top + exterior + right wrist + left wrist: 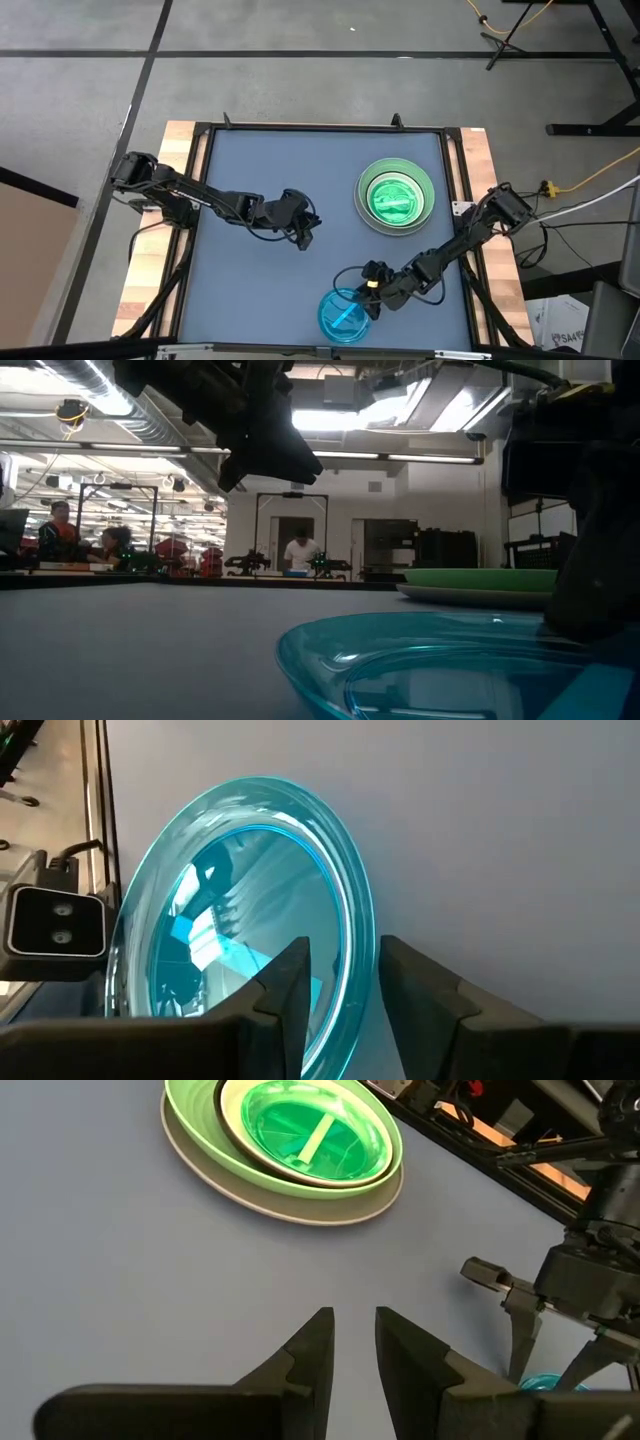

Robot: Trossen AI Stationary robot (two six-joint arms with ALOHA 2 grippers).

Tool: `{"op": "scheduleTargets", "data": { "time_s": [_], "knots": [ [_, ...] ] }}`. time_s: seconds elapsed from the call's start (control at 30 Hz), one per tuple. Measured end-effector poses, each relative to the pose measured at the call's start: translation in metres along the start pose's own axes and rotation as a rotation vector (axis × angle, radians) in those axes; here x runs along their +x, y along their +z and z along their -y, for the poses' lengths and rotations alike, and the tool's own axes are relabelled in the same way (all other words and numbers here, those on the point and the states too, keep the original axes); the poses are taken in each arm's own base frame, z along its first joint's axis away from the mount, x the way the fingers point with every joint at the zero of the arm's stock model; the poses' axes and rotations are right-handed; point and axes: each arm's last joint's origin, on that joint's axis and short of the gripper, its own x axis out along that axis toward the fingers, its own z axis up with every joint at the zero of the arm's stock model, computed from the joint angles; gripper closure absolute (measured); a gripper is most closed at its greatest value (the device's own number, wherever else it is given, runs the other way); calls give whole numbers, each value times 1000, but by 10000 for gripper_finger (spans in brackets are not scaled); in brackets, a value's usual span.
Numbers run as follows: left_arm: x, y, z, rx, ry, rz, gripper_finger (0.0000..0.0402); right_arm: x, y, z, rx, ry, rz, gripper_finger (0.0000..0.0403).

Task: Stack plastic plates
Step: Stack the small light blue plate on the small light green plate

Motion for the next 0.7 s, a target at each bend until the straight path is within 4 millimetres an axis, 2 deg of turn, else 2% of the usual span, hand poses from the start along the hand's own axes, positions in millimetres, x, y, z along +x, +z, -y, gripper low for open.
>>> {"op": "scheduleTargets", "data": {
  "time_s": [0.23,0.6,0.7],
  "knots": [
    [0,0,0,0,1,0,331,0,0,0,0,1,-6,290],
    [0,0,0,0,1,1,331,1,-1,2,-3,-12,-10,388],
    [0,0,0,0,1,1,331,1,-1,1,-3,-10,-10,399]
  ]
}}
